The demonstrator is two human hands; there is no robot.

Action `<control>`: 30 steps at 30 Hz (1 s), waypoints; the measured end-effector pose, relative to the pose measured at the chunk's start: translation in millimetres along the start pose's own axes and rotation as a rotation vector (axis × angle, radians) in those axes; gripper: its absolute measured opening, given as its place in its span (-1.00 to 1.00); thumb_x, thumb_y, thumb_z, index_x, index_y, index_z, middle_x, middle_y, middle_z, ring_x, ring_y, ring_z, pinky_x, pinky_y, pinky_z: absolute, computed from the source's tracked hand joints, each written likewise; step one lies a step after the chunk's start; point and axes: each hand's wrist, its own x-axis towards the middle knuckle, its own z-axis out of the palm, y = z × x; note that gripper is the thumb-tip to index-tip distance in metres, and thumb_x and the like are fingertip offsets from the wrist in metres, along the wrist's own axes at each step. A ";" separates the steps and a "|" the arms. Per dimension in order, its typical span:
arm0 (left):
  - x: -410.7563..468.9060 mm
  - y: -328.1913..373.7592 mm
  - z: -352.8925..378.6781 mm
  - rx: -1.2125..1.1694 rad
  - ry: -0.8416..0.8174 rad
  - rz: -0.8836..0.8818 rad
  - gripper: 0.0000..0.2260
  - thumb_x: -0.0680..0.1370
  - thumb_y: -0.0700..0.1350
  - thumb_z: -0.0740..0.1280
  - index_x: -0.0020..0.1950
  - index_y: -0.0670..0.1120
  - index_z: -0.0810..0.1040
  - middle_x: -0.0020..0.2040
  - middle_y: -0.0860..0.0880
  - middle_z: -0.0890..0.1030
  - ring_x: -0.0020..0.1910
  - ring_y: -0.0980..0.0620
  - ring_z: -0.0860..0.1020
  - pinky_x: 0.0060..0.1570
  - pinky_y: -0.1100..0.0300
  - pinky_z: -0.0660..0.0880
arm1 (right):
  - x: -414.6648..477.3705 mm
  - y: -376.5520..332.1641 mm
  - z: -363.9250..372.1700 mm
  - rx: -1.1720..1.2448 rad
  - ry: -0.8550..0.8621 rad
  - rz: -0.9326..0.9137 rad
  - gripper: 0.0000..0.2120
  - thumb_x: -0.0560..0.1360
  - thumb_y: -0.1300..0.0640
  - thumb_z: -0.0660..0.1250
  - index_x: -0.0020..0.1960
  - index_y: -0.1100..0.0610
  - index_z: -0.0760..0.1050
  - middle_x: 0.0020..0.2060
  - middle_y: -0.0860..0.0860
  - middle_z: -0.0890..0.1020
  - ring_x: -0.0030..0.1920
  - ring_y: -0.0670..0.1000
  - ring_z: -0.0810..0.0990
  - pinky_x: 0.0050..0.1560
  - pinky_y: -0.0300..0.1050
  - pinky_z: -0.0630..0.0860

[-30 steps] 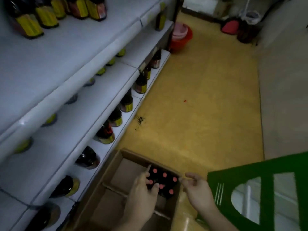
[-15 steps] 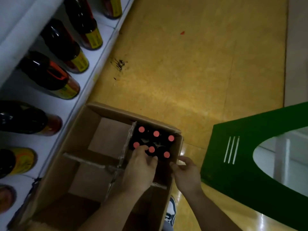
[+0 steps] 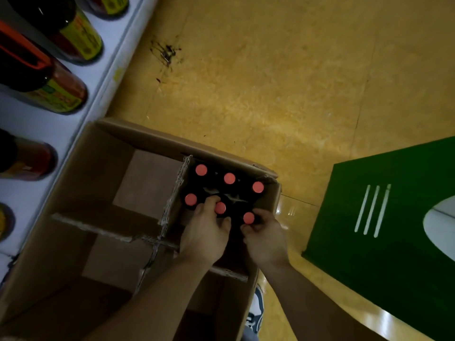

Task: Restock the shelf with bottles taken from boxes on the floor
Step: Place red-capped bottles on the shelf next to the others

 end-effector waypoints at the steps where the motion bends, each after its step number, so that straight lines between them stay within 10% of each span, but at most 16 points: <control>1: 2.4 -1.4 2.1 0.003 0.007 0.009 -0.58 0.60 0.00 0.37 0.43 0.12 0.35 0.25 0.03 0.53 0.15 -0.03 0.58 0.02 -0.02 0.60 | 1.4 0.1 1.4 -0.046 0.003 -0.028 -0.59 0.51 0.08 0.41 0.34 -0.09 0.48 -0.15 -0.07 0.74 -0.11 0.06 0.72 -0.04 0.12 0.67; 30: -1.6 -10.0 2.3 0.119 0.094 0.115 -0.83 0.58 -0.08 0.36 0.16 0.00 0.49 0.01 -0.02 0.60 -0.03 -0.11 0.61 -0.04 -0.09 0.59 | -6.5 -6.4 -15.3 -0.424 0.010 -0.337 -0.81 0.59 0.07 0.33 0.16 0.03 0.40 -0.04 0.04 0.63 -0.06 0.12 0.65 -0.11 0.05 0.62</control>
